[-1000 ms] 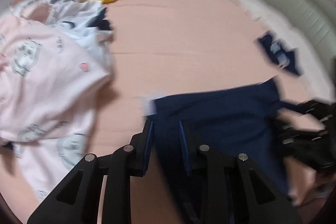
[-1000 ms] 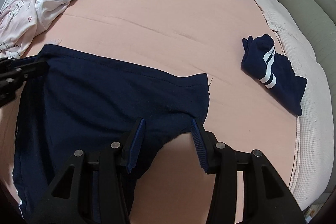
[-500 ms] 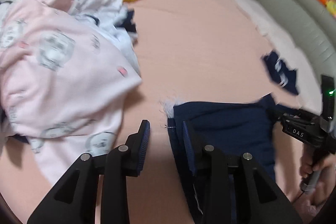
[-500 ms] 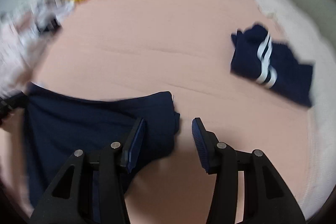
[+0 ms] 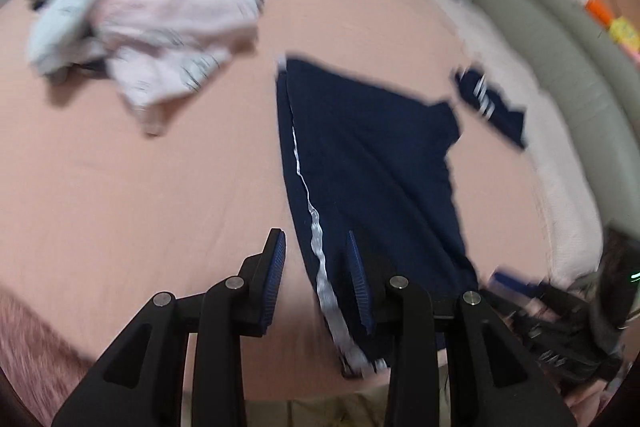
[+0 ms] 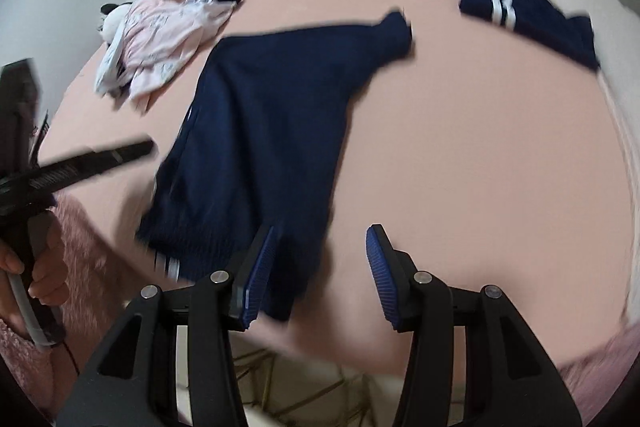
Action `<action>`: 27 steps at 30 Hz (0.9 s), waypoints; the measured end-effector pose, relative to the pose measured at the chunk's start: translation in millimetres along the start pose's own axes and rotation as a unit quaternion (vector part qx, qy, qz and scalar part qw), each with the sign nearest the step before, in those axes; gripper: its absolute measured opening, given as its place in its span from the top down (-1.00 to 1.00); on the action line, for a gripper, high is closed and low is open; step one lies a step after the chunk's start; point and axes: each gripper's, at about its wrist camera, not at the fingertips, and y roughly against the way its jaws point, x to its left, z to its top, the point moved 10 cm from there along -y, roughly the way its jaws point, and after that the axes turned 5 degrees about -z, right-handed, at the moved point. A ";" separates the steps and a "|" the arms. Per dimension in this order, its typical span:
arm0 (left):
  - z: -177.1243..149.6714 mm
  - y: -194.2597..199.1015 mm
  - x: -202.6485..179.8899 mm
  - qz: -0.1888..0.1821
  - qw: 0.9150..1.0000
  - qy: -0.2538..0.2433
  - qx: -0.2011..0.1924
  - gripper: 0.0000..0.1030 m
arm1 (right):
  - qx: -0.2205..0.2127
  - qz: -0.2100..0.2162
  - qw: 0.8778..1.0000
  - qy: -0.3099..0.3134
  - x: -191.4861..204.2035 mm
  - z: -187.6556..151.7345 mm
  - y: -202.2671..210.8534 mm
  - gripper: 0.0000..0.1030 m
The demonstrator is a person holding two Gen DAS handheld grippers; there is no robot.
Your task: Fold clothes
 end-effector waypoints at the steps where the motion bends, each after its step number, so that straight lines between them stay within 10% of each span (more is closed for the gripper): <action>1: -5.3 2.5 -5.5 -0.004 1.000 -0.013 -0.002 0.17 | 0.004 -0.001 1.000 0.001 -0.9 -7.1 1.2 0.06; 12: -42.8 -11.9 -39.6 -0.009 0.990 -0.133 0.048 0.19 | -0.022 -0.042 0.997 0.063 7.3 -27.1 7.1 0.06; 17: -45.6 -26.1 -45.8 0.007 0.985 -0.160 0.058 0.50 | -0.040 -0.019 0.997 0.067 18.2 -20.3 -1.5 0.06; 27: -48.7 3.8 -27.7 -0.004 0.992 -0.116 0.050 0.52 | -0.069 -0.015 0.996 0.049 15.8 -12.5 6.6 0.33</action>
